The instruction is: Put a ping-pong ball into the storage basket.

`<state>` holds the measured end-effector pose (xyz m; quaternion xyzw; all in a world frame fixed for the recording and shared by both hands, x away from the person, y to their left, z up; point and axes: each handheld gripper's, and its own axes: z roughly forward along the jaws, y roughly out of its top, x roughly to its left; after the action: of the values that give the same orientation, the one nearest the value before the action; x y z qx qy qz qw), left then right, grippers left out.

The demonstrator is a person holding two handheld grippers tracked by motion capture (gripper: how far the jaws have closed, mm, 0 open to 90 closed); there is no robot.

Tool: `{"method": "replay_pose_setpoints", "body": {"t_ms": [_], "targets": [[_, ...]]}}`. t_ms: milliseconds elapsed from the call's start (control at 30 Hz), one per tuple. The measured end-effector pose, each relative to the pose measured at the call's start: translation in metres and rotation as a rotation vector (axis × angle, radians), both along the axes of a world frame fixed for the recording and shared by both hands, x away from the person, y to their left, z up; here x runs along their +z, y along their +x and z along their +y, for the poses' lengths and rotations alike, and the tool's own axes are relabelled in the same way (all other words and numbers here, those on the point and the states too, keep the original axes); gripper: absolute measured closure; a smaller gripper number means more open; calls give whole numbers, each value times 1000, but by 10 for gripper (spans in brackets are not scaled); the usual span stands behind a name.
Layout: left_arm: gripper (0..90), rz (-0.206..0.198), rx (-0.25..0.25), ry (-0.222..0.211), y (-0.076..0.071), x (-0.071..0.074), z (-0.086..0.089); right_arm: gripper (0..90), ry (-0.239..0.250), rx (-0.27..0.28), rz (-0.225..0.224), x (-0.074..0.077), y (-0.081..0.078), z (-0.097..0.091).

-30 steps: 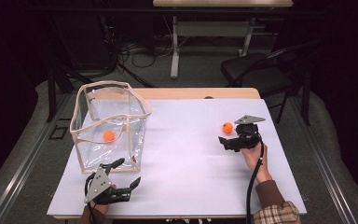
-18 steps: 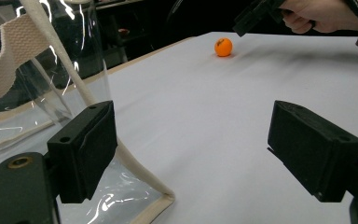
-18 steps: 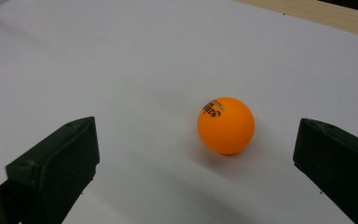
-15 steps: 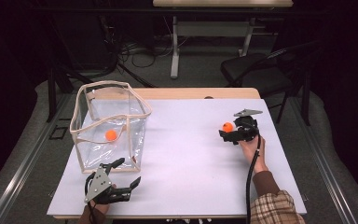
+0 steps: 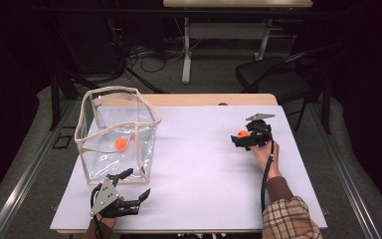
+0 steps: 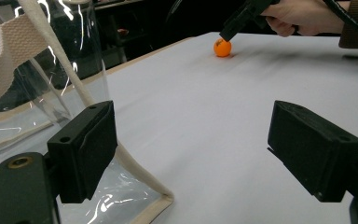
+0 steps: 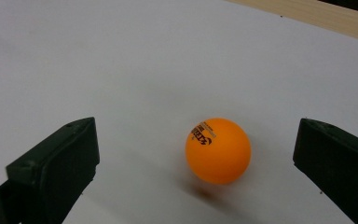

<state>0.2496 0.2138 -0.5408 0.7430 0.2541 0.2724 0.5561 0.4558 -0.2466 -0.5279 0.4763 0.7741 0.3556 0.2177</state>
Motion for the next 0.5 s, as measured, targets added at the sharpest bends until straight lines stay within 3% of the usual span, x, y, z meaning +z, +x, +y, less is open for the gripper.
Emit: {"method": "replay_pose_setpoints", "body": {"t_ms": [500], "targets": [[156,-1,-2,2,0,0,0,29,-10,-24,21,-7,5,-1]]}}
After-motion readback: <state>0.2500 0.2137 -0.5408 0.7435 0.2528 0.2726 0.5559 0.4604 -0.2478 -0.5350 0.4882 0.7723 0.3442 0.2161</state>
